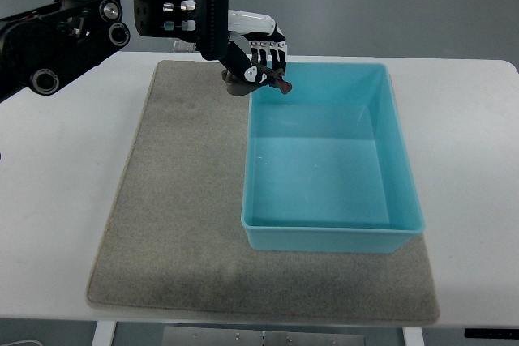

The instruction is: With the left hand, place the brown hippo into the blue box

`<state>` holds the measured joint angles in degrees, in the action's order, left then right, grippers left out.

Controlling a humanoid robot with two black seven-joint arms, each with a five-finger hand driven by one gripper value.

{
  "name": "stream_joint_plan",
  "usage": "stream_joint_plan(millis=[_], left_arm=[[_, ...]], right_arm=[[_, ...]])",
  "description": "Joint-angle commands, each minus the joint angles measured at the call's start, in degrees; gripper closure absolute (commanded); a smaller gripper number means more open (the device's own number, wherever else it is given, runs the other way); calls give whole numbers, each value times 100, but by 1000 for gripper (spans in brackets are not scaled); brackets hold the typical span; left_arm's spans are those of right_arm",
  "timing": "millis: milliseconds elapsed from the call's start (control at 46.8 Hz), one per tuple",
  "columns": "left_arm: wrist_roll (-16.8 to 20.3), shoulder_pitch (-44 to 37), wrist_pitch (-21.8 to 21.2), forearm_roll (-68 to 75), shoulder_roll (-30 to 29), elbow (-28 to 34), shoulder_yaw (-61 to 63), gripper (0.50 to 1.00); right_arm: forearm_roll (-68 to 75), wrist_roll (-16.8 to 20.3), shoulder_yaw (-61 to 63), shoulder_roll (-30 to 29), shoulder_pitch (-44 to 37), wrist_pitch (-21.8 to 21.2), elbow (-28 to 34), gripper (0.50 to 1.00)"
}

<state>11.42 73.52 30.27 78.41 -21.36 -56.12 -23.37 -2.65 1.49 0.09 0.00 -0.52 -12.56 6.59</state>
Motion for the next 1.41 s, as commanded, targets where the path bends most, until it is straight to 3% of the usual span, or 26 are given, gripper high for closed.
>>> stream_joint_plan(millis=[0, 534, 598, 684, 727, 940, 1069, 1389], left_arm=[[0, -30, -12, -1, 158, -57, -10, 1000], [0, -303, -179, -10, 677, -92, -36, 1000], [0, -303, -171, -10, 694, -92, -36, 922], [0, -347, -162, -18, 712, -92, -36, 780], [0, -364, -171, -27, 721, -92, -36, 746], [0, -382, -179, -62, 712, -83, -36, 722], [0, -382, -197, -62, 703, -83, -36, 656], [0, -373, -285, -54, 615, 303, -194, 649]], right_arm=[[-8, 0, 0, 0, -1, 0, 0, 564], [1, 0, 0, 0, -1, 0, 0, 564], [1, 0, 0, 0, -1, 0, 0, 564], [1, 0, 0, 0, -1, 0, 0, 564], [1, 0, 0, 0, -1, 0, 0, 564], [1, 0, 0, 0, -1, 0, 0, 564], [1, 0, 0, 0, -1, 0, 0, 564], [1, 0, 0, 0, -1, 0, 0, 564]])
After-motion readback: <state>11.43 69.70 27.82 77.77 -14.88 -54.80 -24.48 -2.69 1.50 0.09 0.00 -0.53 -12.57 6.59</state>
